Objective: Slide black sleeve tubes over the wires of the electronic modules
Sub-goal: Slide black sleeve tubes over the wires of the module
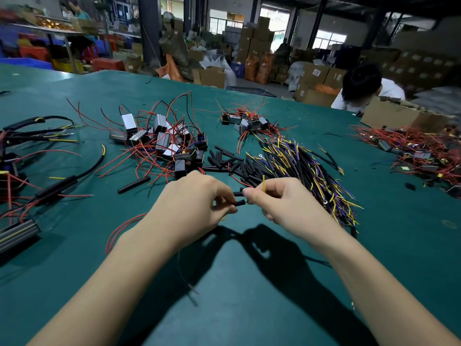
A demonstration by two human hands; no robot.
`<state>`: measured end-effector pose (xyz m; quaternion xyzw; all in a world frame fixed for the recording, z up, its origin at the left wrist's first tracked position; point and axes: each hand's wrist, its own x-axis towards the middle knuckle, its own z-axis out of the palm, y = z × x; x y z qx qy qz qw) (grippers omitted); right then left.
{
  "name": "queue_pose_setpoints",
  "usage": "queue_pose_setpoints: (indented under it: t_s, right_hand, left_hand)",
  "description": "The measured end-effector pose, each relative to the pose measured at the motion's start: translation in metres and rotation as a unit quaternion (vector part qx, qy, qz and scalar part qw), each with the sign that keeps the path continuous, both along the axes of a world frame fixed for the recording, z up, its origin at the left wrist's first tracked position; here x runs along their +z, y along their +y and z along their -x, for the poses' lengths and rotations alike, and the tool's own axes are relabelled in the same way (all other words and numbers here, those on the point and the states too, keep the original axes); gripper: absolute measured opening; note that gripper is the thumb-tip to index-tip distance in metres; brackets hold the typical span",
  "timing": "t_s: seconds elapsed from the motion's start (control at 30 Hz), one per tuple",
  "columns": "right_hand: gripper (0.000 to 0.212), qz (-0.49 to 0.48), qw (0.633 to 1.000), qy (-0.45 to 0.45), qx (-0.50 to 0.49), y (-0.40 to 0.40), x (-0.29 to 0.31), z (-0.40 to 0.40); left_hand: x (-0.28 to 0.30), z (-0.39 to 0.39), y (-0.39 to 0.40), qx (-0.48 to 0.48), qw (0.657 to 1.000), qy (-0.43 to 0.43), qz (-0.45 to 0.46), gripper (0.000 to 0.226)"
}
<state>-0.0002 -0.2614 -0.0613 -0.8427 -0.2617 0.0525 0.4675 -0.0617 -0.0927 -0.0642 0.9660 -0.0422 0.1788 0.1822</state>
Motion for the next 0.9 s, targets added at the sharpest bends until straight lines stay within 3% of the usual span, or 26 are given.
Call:
queue_pose_setpoints:
  t_s: [0.1,0.4,0.5,0.57,0.67,0.9]
  right_hand:
    - [0.031,-0.004,0.999,0.032,0.002,-0.001,0.001,0.0]
    - [0.026,-0.088,0.993,0.085,-0.001,-0.005,0.001,-0.002]
    - [0.032,-0.096,0.986,0.132,0.037,-0.012,0.005,-0.004]
    - [0.023,-0.096,0.983,0.153,0.033,-0.016,0.006,-0.006]
    - [0.011,-0.07,0.987,0.145,0.014,-0.019,0.006,-0.008]
    - [0.016,-0.028,0.995,0.092,-0.006,-0.015,0.005,-0.005]
  left_hand:
    - [-0.001,-0.001,0.0,-0.002,1.0,-0.005,0.01,0.017]
    - [-0.014,-0.008,-0.005,-0.04,0.981,-0.03,0.187,0.009]
    - [-0.016,-0.011,-0.002,-0.034,0.981,-0.027,0.191,0.008]
    - [-0.017,-0.011,-0.001,-0.034,0.98,-0.027,0.195,0.008]
    - [-0.018,-0.011,-0.003,-0.037,0.977,-0.014,0.207,0.006]
    - [-0.015,-0.009,-0.006,-0.081,0.971,-0.024,0.224,0.007]
